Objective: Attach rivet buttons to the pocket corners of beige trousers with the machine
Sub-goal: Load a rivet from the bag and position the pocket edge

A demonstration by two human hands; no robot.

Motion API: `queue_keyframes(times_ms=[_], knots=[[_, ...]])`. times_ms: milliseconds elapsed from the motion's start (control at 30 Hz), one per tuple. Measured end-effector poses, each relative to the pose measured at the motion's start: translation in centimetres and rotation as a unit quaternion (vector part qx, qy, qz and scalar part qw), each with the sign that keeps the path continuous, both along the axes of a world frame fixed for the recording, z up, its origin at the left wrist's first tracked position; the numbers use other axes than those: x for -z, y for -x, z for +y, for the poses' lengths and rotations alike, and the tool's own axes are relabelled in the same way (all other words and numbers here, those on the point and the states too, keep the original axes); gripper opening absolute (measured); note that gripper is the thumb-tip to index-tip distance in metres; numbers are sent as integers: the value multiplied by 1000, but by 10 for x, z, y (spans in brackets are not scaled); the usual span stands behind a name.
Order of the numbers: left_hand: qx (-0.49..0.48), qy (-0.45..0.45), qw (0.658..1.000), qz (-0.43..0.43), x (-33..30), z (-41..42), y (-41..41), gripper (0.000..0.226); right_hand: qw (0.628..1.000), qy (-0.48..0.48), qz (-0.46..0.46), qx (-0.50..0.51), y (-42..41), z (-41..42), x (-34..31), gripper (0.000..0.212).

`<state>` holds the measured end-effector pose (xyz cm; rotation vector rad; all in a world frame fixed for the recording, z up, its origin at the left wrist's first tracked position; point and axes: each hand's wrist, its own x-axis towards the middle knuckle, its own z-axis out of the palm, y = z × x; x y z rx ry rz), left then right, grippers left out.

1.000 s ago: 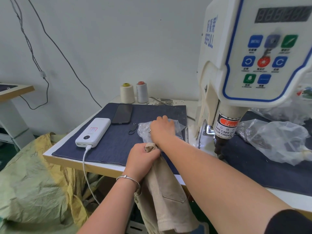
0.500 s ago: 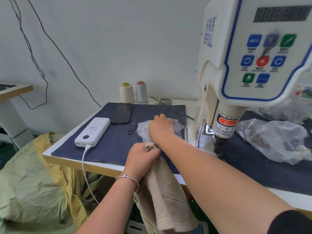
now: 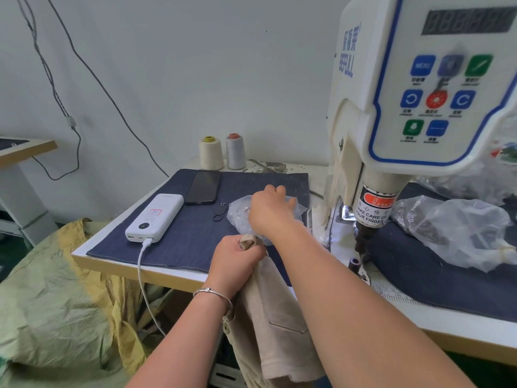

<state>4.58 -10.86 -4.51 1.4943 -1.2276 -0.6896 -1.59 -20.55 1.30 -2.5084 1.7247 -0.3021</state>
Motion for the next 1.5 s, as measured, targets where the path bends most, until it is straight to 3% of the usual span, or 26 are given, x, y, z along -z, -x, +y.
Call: queue_keyframes(times_ms=[100,200,267,333,433,500,533,600,667,733,767,800,867,900,933,1067,1233,1333,1500], knots=[[4,-6,1000,-3,0,0,-1,39,982,55,-181,29,10,22,-3,19],[3,9,1000,-9,0,-1,-1,42,908,85,-409,32,29,63,-7,8],[2,11,1000,-6,0,-1,-1,38,850,38,-525,21,41,99,-11,11],[-8,1,1000,-13,2,-2,-3,32,739,-116,-664,-5,56,137,-16,9],[-4,-27,999,-30,4,-4,-4,21,500,-361,-784,-68,82,184,-21,5],[-10,-36,999,-1,4,-4,-4,22,408,-423,-805,-80,104,201,-20,6],[-14,-32,999,4,3,-3,-4,22,377,-440,-811,-86,117,205,-19,16],[-19,-24,1000,-3,2,-2,-4,25,346,-449,-815,-122,141,210,-15,36],[-23,-21,999,-14,2,-1,-3,33,373,-424,-809,-165,165,211,-10,34],[-31,-24,999,-21,3,-1,-2,36,456,-354,-801,-158,189,209,-8,32],[-34,-27,999,-25,3,-1,-2,38,528,-285,-790,-128,205,206,-2,35],[-35,-31,998,-28,3,-1,-2,40,628,-188,-750,-91,222,201,5,34],[-37,-38,998,-33,2,0,-2,35,832,33,-553,-29,256,180,19,18],[-39,-41,998,-35,1,0,-1,28,897,114,-427,8,273,164,26,15],[-41,-42,998,-35,1,0,0,23,932,155,-324,39,289,146,33,16],[-36,-33,998,-38,3,-2,-1,20,977,159,-114,82,330,90,48,14],[-40,-35,998,-44,7,-5,-5,27,983,180,22,7,339,72,50,8],[-40,-35,998,-40,8,-6,-6,27,974,222,32,-15,341,71,53,17],[-38,-31,998,-33,10,-6,-5,23,975,220,-26,-36,344,78,58,14]])
